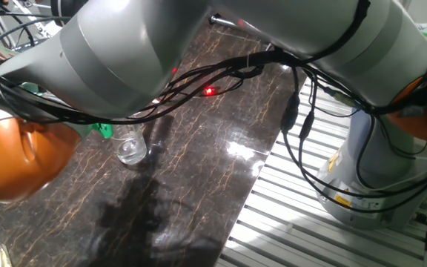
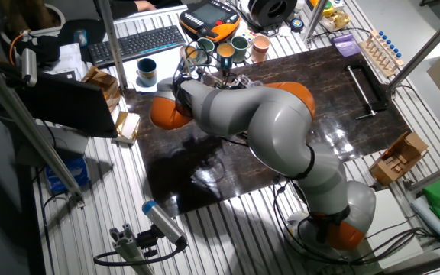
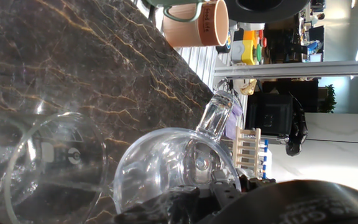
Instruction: Pour the water from one cup into another empty cup
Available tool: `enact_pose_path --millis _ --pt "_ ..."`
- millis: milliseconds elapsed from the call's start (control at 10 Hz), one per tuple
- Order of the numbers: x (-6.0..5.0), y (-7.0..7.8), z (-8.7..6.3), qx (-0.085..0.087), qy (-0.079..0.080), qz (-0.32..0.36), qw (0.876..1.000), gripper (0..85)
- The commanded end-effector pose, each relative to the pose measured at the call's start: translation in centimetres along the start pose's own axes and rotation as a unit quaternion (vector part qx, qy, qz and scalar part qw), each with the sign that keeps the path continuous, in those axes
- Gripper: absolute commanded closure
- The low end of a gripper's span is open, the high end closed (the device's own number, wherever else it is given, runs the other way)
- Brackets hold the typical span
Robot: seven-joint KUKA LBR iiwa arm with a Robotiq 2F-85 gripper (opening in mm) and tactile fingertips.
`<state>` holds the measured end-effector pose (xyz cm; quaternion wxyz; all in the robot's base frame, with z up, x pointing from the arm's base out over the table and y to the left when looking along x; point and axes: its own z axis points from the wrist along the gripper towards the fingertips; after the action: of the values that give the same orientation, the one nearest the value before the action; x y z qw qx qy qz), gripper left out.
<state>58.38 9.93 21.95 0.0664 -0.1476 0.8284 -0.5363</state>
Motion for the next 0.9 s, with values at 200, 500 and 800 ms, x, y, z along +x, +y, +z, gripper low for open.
enact_pose_path --millis 200,500,800 --pt "0.01 0.04 -0.02 -0.016 0.002 0.0 1.0 84.3" --pt "0.0 -0.02 0.01 -0.068 0.008 0.007 0.998 84.3" --pt "0.0 -0.08 0.14 -0.103 0.01 0.009 0.995 84.3"
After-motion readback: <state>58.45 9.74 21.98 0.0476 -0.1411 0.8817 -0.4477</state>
